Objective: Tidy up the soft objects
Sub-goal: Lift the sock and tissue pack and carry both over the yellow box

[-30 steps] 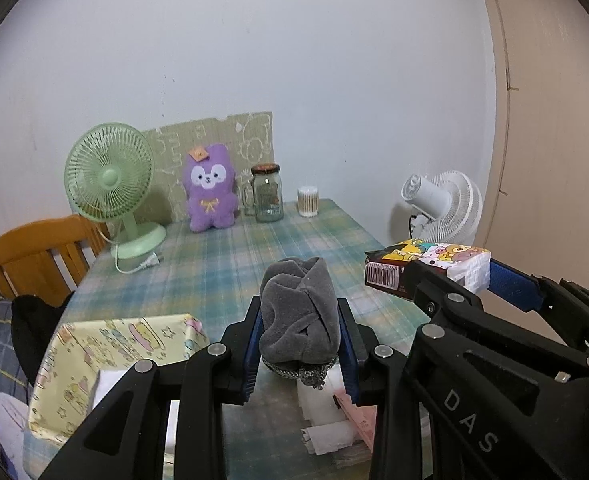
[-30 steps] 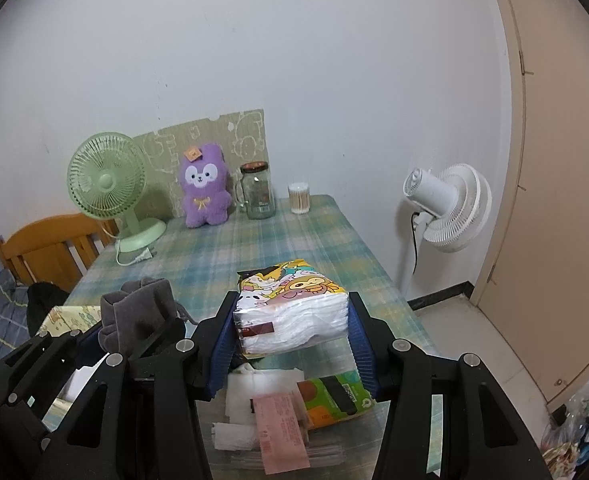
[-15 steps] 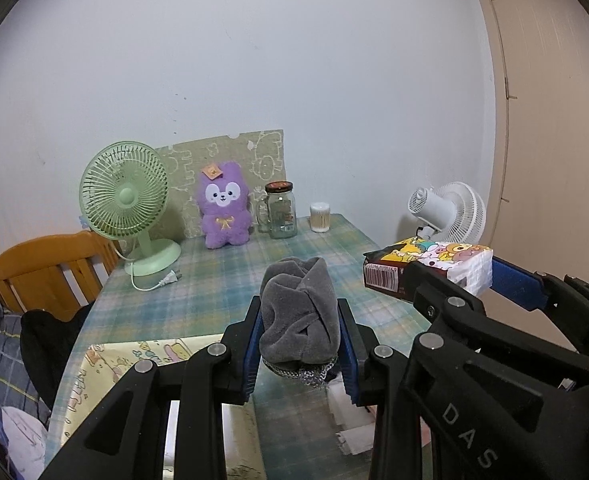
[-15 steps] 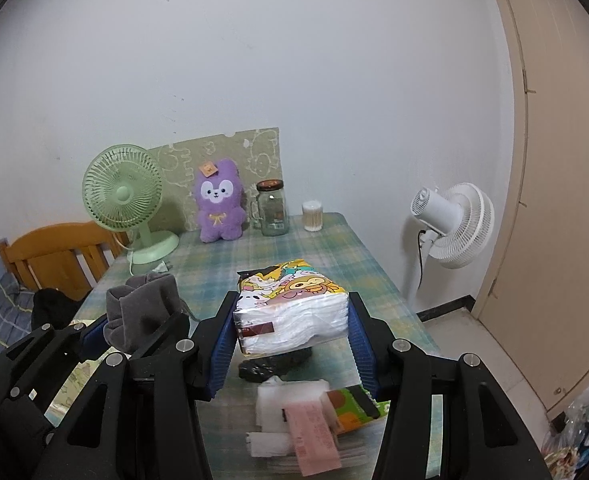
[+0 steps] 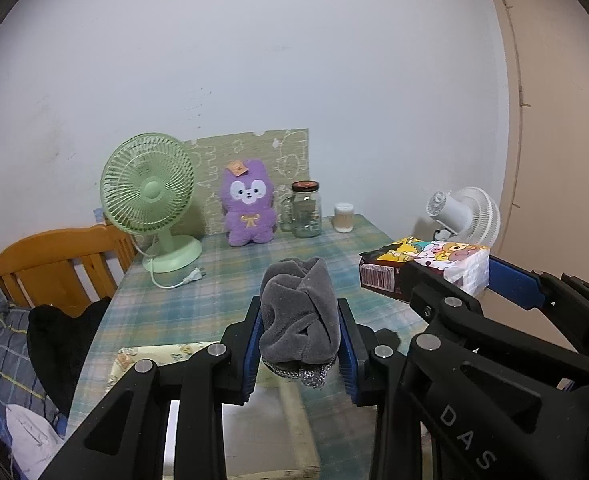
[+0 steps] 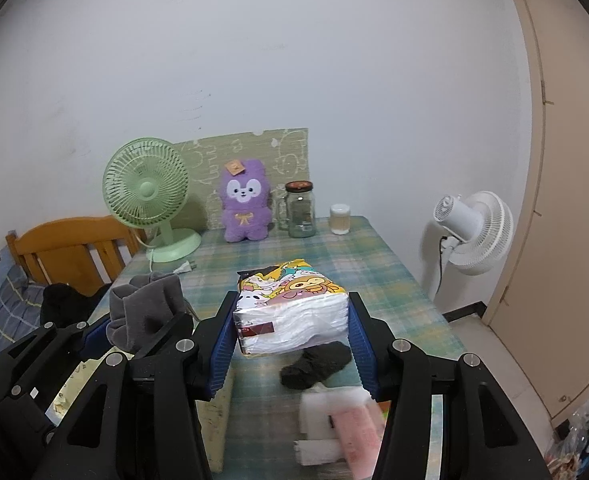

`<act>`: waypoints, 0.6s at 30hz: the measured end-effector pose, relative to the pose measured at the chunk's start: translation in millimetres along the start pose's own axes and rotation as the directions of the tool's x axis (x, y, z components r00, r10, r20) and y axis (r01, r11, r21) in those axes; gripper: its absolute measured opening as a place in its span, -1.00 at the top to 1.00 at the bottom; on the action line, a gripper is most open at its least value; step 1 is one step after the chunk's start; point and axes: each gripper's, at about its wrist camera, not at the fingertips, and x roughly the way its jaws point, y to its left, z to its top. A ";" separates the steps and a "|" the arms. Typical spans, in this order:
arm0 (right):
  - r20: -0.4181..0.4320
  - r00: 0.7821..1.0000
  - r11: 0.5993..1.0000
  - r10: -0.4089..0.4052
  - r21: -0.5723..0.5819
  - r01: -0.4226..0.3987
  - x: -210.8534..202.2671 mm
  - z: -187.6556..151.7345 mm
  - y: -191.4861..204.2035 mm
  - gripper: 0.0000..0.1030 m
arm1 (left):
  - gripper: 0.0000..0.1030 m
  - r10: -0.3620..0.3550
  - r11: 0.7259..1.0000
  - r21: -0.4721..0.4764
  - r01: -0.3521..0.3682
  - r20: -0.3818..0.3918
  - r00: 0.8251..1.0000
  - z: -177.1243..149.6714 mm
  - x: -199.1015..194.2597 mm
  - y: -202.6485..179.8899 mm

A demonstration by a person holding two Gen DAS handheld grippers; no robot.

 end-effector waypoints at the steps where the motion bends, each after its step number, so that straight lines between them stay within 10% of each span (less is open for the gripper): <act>1: 0.000 1.000 1.000 0.004 -0.003 -0.004 1.6 0.2 4.6 -0.08 | 0.35 0.013 1.000 -0.003 -0.013 0.001 1.000 0.1 0.4 4.4; 18: -0.093 0.991 0.995 0.092 -0.037 -0.096 45.4 -13.5 67.6 -0.08 | 0.34 0.095 0.995 -0.027 -0.098 -0.102 0.990 -21.4 29.9 69.5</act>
